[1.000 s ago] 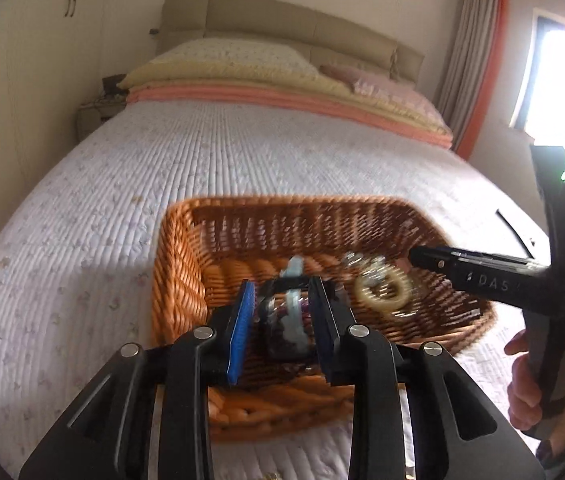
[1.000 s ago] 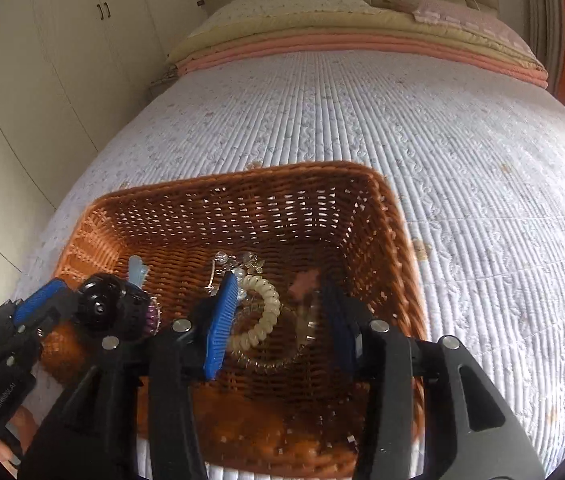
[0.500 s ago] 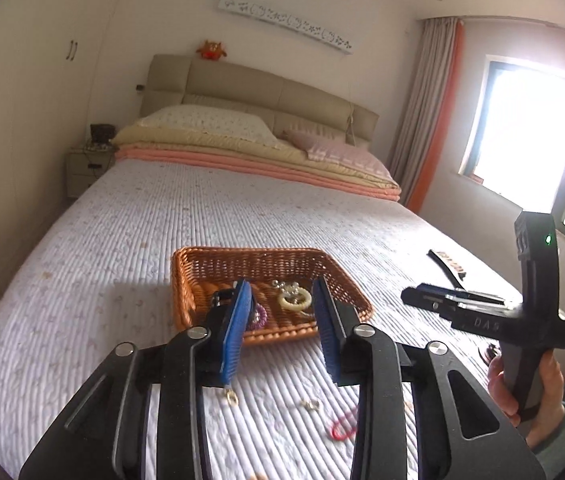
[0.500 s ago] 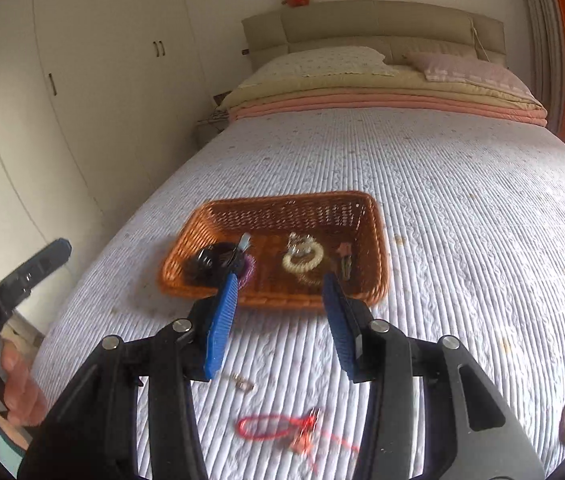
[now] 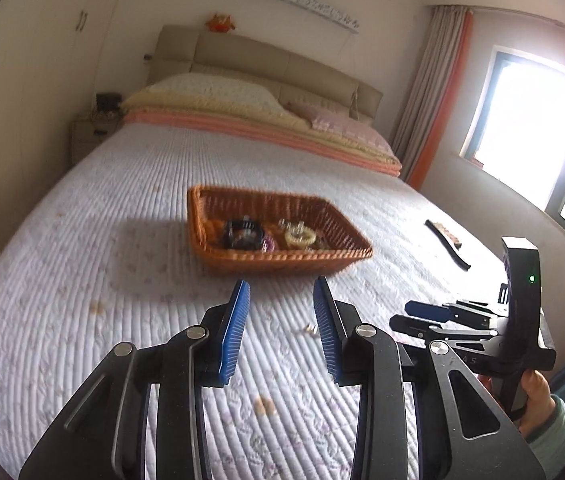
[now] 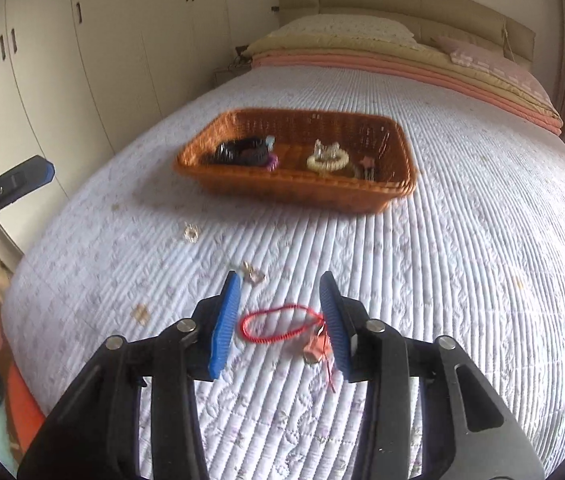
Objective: Organize jewelry
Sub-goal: 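Move both open grippers back toward the red cord keychain on the bed, then grasp the red cord of the star-tag keychain with the right gripper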
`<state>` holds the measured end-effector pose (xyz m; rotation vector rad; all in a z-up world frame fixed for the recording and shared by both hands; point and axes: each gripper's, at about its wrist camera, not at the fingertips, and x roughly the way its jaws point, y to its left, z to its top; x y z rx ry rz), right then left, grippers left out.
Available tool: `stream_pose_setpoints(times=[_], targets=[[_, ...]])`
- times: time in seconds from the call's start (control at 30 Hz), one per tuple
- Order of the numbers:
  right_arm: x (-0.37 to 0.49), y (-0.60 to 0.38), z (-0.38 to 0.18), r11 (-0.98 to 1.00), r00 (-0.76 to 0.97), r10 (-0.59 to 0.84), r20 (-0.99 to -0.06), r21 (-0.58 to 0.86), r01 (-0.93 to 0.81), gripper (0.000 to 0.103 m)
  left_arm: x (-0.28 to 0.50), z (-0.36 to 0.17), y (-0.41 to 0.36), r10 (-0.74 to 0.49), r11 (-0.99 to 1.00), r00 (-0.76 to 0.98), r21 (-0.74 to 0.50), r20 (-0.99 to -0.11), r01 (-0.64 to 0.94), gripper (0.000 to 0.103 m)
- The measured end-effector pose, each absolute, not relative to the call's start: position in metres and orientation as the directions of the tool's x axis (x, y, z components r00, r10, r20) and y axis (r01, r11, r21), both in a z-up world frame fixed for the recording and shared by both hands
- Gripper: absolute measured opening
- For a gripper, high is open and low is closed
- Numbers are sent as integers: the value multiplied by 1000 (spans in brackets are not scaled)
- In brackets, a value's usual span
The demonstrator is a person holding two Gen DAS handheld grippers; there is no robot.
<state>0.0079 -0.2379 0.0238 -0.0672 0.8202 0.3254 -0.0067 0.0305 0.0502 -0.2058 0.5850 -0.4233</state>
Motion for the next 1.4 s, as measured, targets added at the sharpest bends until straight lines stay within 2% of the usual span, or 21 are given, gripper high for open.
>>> stream_pose_setpoints(times=[0.33, 0.73, 0.87, 1.0, 1.1, 1.3, 1.4], targets=[[18, -240, -31, 948, 585, 212, -783, 20, -317, 29, 41, -32, 25, -418, 908, 619, -330, -665, 259, 32], [45, -227, -43, 947, 593, 134, -794, -74, -313, 29, 61, -51, 16, -410, 912, 574, -316, -709, 262, 32], [58, -230, -48, 951, 565, 150, -811, -37, -306, 29, 63, -53, 13, -410, 912, 566, -315, -715, 263, 32], [79, -233, -48, 942, 516, 252, -819, 86, -325, 29, 64, -54, 13, -410, 912, 566, -313, -715, 266, 32], [90, -240, -40, 929, 513, 335, -790, 186, -320, 29, 64, -55, 13, -415, 910, 563, -318, -714, 267, 32], [75, -245, -32, 947, 527, 299, -795, 181, -265, 29, 63, -55, 11, -418, 908, 567, -317, -709, 272, 32], [74, -240, -44, 943, 490, 328, -808, 246, -226, 29, 64, -56, 10, -421, 907, 566, -320, -709, 274, 32]])
